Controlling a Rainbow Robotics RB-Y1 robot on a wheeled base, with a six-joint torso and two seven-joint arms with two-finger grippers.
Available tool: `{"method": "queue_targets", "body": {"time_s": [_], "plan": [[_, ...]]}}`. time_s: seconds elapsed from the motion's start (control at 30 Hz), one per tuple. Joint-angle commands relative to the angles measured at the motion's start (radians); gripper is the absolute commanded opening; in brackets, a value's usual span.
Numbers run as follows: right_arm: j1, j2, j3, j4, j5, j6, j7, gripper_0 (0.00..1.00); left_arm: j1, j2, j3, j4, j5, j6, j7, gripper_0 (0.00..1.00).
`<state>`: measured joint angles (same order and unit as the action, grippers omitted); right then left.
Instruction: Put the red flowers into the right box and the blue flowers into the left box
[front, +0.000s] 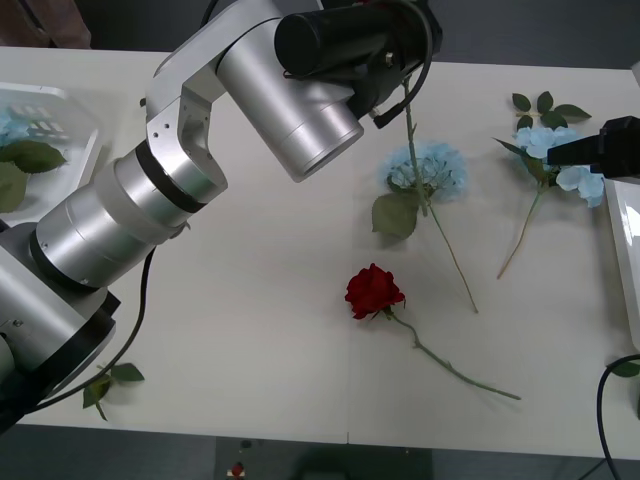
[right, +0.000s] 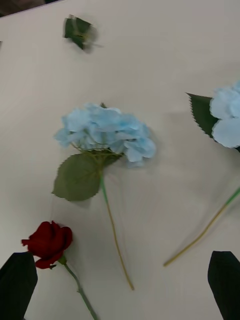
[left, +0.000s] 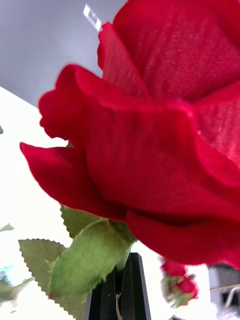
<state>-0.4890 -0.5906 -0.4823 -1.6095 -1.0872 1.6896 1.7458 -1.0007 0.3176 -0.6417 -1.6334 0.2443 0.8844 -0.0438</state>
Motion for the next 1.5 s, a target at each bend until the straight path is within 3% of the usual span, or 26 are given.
{"method": "queue_targets", "body": {"time_s": [0.03,0.23,0.5,0.7,1.0,1.07,1.1,1.13,1.17,1.5], "plan": [[-0.022,-0.028,-0.033,-0.033,-0.119,0.013,0.124,1.0,-0.073,-0.043,0.02,-0.033,-0.079,0.001,0.14,0.0],[-0.023,-0.026,-0.038,-0.033,-0.292,-0.013,0.132,1.0,-0.105,-0.078,0.019,-0.034,-0.103,0.005,0.213,0.0],[-0.023,-0.025,0.041,-0.033,-0.459,-0.143,0.109,1.0,-0.136,-0.124,-0.004,-0.043,-0.151,0.074,0.274,0.0],[-0.039,-0.014,0.087,-0.033,-0.488,-0.171,0.098,1.0,-0.134,-0.124,-0.044,-0.077,-0.255,0.074,0.387,0.0],[-0.068,0.014,0.169,-0.033,-0.488,-0.237,0.067,1.0,-0.134,-0.12,-0.044,-0.097,-0.261,0.074,0.415,0.0],[-0.072,0.018,0.171,-0.033,-0.487,-0.237,0.063,0.65,-0.134,-0.118,-0.044,-0.097,-0.261,0.074,0.415,0.0],[-0.072,0.018,0.171,-0.033,-0.487,-0.237,0.063,0.65,-0.134,-0.118,-0.044,-0.097,-0.261,0.074,0.415,0.0],[-0.077,0.028,0.172,-0.033,-0.487,-0.235,0.05,0.08,-0.134,-0.118,-0.044,-0.097,-0.261,0.074,0.415,0.0],[-0.077,0.029,0.171,-0.033,-0.488,-0.235,0.049,0.01,-0.134,-0.118,-0.044,-0.097,-0.261,0.074,0.415,0.0],[-0.079,0.032,0.182,-0.033,-0.499,-0.234,0.038,0.0,-0.134,-0.118,-0.044,-0.097,-0.261,0.074,0.415,0.0]]}}
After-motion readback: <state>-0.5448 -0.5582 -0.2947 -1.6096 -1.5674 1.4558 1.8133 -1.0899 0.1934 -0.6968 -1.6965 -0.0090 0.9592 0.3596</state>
